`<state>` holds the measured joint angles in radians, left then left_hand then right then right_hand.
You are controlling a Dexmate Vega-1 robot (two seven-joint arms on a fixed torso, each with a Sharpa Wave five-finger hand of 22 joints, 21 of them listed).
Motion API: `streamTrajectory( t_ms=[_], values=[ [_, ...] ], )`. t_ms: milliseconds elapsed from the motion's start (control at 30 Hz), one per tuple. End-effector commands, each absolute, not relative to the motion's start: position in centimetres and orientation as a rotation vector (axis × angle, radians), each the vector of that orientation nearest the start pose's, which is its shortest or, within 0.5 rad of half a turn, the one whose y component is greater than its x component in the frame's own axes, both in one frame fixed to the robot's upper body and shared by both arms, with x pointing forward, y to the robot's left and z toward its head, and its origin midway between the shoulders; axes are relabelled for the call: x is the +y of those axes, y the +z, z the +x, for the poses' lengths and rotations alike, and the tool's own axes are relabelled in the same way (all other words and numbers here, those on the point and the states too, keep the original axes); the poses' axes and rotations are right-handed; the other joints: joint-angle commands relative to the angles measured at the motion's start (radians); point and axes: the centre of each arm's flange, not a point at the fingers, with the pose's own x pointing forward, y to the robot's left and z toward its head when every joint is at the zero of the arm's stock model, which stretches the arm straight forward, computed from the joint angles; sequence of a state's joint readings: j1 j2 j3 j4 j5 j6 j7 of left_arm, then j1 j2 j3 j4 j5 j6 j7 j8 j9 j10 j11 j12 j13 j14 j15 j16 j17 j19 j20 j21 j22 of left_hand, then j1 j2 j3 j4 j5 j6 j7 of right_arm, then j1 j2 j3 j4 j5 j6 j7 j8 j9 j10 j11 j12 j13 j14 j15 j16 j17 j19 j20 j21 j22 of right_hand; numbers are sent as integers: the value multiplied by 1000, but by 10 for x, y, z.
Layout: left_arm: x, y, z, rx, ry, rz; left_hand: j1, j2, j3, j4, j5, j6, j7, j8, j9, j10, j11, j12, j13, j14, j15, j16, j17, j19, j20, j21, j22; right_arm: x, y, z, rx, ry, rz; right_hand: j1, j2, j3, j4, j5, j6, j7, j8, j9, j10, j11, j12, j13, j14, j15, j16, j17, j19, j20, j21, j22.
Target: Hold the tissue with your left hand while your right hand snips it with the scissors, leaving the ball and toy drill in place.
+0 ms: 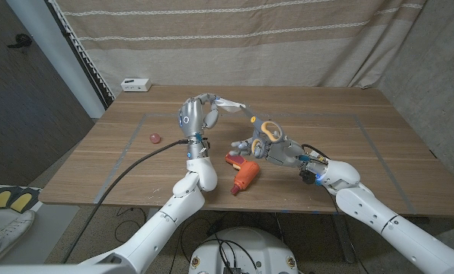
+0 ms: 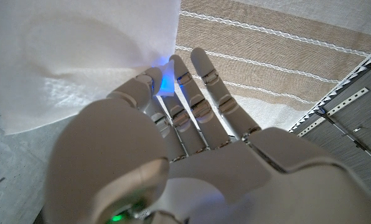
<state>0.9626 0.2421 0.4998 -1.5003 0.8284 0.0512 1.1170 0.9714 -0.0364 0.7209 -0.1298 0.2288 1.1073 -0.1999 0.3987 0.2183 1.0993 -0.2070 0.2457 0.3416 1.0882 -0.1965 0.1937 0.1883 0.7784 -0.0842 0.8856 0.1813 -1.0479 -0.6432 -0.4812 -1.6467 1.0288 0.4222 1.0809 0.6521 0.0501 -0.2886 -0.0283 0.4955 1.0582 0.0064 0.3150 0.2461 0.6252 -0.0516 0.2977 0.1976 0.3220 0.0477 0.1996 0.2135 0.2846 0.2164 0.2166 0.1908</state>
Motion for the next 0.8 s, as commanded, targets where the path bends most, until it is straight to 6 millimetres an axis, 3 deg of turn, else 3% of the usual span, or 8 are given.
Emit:
streamTrajectory(
  t_ms=[33,233,567,800],
  values=[
    [154,-38,543,-1149,799,737,5,-8,4,-5,-2,12,1,-6,-1,9,0,-4,1,11,-42,5,4,-6,-81,8,3,-165,-73,479,-828,1434,61,-17,-7,-14,0,-3,65,13,10,-16,50,-29,19,0,23,-16,14,-1,15,1,0,1],
    [155,-40,541,-1147,797,740,7,-8,5,-6,-2,13,1,-5,-3,11,0,-4,3,12,-42,5,4,-7,-81,10,3,-164,-74,477,-821,1427,54,-29,-12,-19,5,-6,78,22,7,-23,65,-37,22,-2,29,-20,16,-1,16,1,0,1],
    [156,-40,536,-1155,799,749,7,-9,5,-6,-3,15,3,-5,-4,13,0,-6,2,13,-42,6,5,-8,-80,12,3,-162,-78,472,-832,1428,51,-78,-34,-40,25,-16,72,40,-10,-35,64,-24,15,-4,35,-4,17,-1,15,2,-3,1],
    [155,-38,532,-1164,810,754,7,-9,5,-6,-3,14,0,-4,-2,13,0,-7,3,14,-42,5,4,-9,-79,13,3,-160,-81,468,-822,1446,48,-107,-43,-45,37,-20,48,36,-31,-42,44,-13,2,-4,27,5,13,-2,15,1,-4,1]
  ],
)
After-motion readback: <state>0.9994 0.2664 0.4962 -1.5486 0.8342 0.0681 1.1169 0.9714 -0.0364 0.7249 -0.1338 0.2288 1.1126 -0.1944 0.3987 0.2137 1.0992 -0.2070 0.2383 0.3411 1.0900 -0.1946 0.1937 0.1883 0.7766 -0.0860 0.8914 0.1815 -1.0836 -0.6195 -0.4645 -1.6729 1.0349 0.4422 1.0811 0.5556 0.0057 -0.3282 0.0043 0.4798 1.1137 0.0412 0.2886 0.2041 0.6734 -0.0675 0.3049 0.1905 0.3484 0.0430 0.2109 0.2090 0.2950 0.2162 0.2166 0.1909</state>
